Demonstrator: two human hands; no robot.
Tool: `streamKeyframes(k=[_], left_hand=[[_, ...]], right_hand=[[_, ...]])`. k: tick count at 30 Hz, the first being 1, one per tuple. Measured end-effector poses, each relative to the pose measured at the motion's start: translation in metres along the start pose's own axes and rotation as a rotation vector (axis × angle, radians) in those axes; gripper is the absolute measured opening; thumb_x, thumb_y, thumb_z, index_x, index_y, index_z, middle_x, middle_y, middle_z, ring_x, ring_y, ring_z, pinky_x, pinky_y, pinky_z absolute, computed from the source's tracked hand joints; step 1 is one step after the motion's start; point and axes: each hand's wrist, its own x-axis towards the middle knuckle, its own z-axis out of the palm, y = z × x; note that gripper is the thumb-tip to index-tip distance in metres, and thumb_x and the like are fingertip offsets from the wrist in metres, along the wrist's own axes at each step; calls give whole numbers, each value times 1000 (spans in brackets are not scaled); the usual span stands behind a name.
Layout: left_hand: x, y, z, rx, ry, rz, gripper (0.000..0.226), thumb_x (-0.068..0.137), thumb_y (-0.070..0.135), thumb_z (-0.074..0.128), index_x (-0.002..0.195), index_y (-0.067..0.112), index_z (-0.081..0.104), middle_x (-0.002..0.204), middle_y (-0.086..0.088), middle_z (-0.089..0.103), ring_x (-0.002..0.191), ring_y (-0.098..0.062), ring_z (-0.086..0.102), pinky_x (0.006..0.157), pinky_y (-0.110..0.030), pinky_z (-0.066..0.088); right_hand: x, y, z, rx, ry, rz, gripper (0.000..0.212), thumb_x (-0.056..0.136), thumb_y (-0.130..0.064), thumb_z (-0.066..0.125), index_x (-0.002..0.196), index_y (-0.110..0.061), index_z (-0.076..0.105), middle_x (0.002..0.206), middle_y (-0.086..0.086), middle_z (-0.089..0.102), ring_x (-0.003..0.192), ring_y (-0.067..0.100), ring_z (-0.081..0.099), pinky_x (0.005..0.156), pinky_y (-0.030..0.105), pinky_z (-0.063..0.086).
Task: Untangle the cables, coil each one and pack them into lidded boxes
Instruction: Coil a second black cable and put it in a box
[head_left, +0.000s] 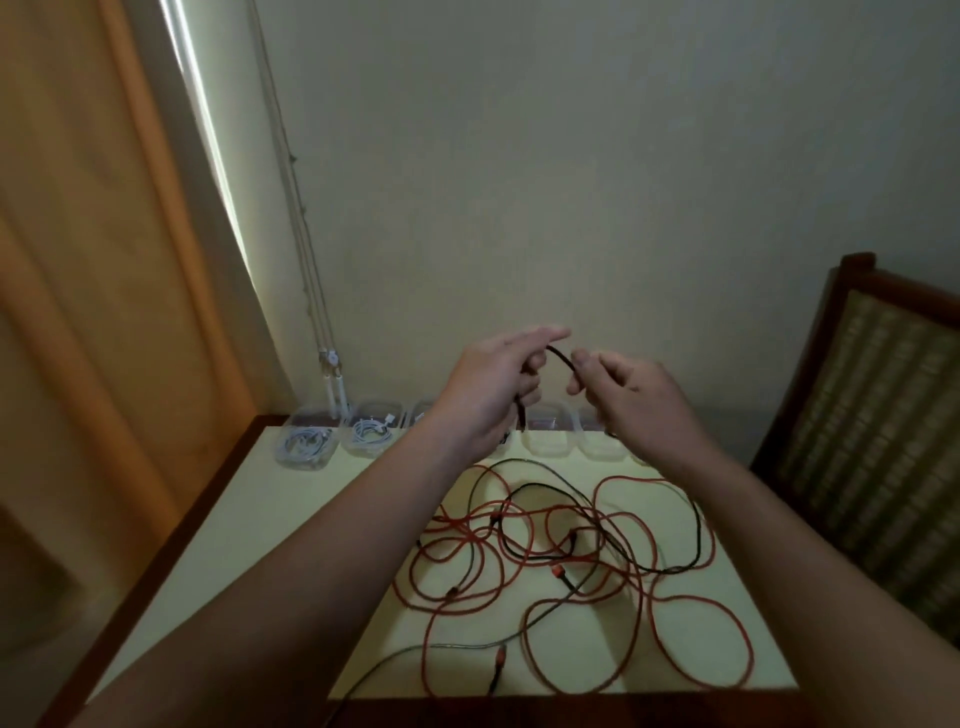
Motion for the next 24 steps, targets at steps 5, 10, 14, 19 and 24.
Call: streamKeyframes(k=[5,10,14,19,24], left_hand=[[-46,17,-5,-124,9,-19,27,102,15,48,121,17,67,67,6,48,53,-7,42,55,-21,33],[-91,36,1,140,119,95,23,100,25,58,120,20,68,63,8,44,48,-5,26,45,-19,20],[-123,54,15,-267,97,-12,32,101,16,44,130,11,58,65,6,42,45,-6,21,41,-21,15],[-164,77,22,-506,119,-13,43,96,7,37,137,8,50,66,5,41,49,-7,21,44,-20,16],[-181,98,12,-661,158,40,51,81,1,46,131,11,52,59,5,45,42,-6,25,40,-19,20]], right_hand=[[-33,-23,-18,17,34,-36,45,92,-60,52,80,-20,70,70,7,50,57,11,39,53,28,33],[-64,-40,-39,69,86,-86,29,93,-41,67,81,-15,67,66,2,51,59,9,43,56,24,39],[-94,-49,-59,109,164,-121,24,91,-38,72,81,-16,66,69,-1,54,66,13,48,65,32,41],[-132,-57,-72,143,243,-102,24,94,-38,69,88,-15,69,82,11,67,71,9,56,68,26,46],[-157,-51,-75,204,340,-64,14,93,-32,71,90,-18,69,81,1,68,72,8,62,67,20,49]])
